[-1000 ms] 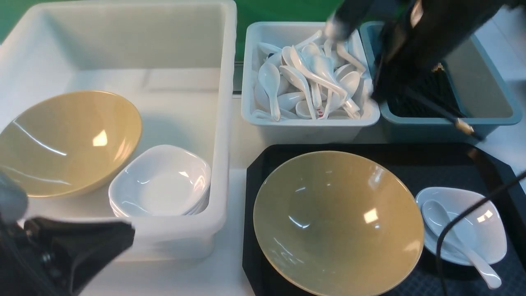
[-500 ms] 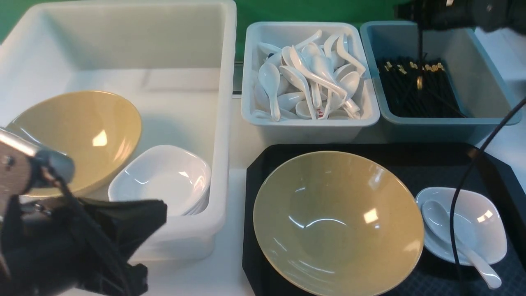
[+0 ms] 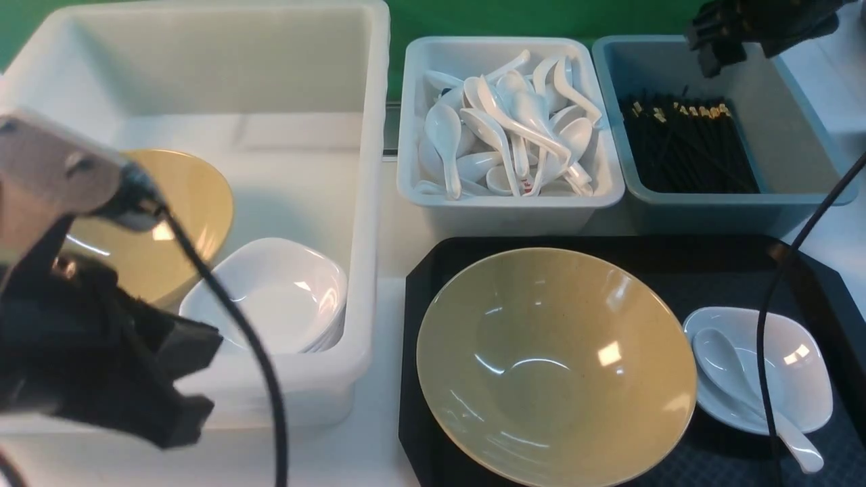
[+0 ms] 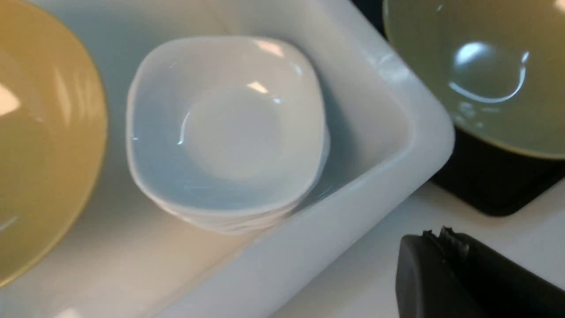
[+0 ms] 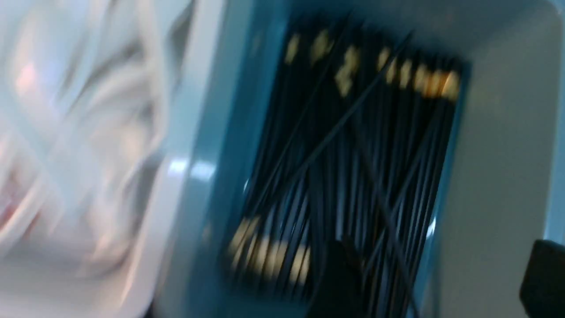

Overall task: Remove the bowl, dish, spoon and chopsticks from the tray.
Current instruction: Use the right arm to grab the soup spoon in the middle

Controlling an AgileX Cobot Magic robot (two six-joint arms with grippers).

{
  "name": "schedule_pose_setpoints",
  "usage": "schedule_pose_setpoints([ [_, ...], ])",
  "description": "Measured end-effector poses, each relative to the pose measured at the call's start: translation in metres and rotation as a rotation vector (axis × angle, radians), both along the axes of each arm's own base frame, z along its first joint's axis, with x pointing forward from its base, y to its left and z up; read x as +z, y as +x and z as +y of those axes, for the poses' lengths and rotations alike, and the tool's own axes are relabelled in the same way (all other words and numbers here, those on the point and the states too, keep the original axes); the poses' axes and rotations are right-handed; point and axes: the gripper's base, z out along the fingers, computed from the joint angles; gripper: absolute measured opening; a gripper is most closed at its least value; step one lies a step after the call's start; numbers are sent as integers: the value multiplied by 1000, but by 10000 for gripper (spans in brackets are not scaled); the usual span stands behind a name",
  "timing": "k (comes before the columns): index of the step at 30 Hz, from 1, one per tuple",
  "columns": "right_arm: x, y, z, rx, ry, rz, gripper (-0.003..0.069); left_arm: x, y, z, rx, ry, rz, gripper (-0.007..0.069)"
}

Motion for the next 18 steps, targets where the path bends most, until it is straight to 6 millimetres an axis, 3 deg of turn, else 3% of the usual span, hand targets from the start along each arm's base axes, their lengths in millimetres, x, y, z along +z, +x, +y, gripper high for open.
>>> schedule_pose_setpoints([
  [3, 4, -34, 23, 79, 35, 88, 542, 10, 17, -12, -84, 61, 6, -11],
  [5, -12, -62, 39, 120, 52, 179, 542, 9, 22, -23, -162, 42, 23, -11],
  [7, -19, -72, 42, 132, 47, 212, 542, 8, 22, -26, -188, 30, 33, -11],
  [9, -43, -105, 46, 158, 25, 321, 542, 6, 19, -33, -260, -12, 55, -11],
  [13, -75, -147, 35, 133, -20, 448, 542, -4, 13, -38, -345, -34, 90, -11],
  [18, -103, -180, 20, 118, -72, 497, 542, -20, 9, -38, -379, -24, 136, -11],
])
